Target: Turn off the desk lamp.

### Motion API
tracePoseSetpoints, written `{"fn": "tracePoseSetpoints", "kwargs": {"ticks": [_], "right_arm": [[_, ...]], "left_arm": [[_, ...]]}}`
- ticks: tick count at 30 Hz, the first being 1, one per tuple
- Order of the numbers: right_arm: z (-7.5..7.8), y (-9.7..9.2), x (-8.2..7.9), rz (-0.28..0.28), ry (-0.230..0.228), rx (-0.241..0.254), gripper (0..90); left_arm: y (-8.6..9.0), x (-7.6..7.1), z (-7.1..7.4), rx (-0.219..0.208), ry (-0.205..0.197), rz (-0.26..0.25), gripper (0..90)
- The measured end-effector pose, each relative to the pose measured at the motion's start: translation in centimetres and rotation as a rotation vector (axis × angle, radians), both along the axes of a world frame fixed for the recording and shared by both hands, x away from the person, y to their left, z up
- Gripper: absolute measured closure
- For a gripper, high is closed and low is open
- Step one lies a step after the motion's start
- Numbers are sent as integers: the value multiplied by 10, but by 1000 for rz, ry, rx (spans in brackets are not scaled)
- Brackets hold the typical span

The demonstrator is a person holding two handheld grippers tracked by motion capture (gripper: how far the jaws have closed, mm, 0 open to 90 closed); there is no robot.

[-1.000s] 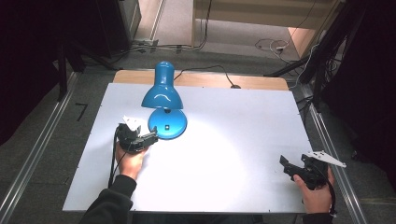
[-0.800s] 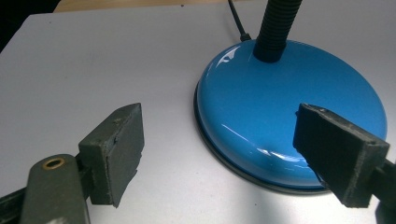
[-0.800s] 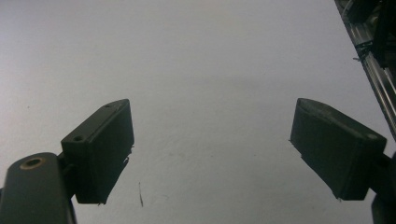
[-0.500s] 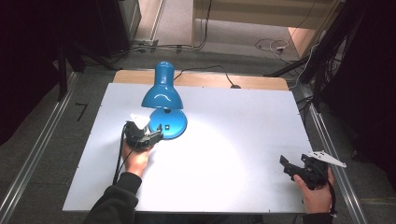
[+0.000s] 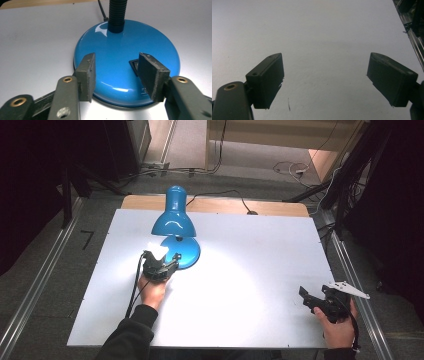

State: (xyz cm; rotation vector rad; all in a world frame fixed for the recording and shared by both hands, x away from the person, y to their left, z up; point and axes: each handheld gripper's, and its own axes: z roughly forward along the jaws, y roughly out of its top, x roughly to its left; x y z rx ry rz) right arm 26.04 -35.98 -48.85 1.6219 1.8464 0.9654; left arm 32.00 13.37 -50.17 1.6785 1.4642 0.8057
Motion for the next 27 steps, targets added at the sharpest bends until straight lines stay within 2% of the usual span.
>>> {"fn": "tracePoseSetpoints", "kwargs": {"ticks": [1,4,5,7,8,12,17,27], "right_arm": [[0,0,0,4,-1,-2,129],[0,-1,0,0,-1,-4,130],[0,-1,0,0,-1,-4,130],[0,-1,0,-2,-1,-2,130],[0,-1,0,-2,-1,-1,130],[0,-1,0,2,-3,-1,130],[0,-1,0,1,-2,3,130],[1,-2,0,1,-4,7,131]], "left_arm": [[-1,0,0,-4,-3,-2,561],[-3,1,-1,-10,-4,-17,651],[-4,1,-1,-12,-4,-21,651],[-4,1,-2,-17,-4,-29,716],[-5,2,-2,-21,0,-41,780],[-7,3,-2,-31,0,-55,886],[-11,5,-1,-34,-4,-71,900],[-13,9,-2,-46,4,-63,900]]}}
